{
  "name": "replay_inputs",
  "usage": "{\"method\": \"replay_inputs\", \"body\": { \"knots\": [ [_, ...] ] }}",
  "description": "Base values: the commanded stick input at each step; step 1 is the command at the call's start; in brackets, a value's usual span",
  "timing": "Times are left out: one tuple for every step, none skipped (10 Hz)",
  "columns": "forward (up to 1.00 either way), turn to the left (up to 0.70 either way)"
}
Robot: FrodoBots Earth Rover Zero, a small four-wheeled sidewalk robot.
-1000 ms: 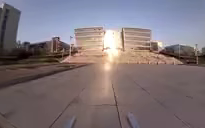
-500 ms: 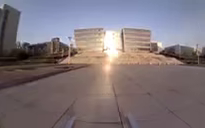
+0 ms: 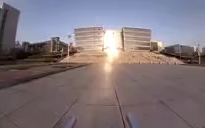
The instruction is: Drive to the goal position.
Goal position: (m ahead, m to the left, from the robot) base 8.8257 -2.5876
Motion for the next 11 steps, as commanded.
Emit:
{"method": "replay_inputs", "body": {
  "knots": [
    [0.70, 0.00],
    [0.70, 0.00],
    [0.70, 0.00],
    [0.70, 0.00],
    [0.70, 0.00],
    [0.70, 0.00],
    [0.70, 0.00],
    [0.70, 0.00],
    [0.70, 0.00],
    [0.70, 0.00],
    [0.70, 0.00]
  ]
}}
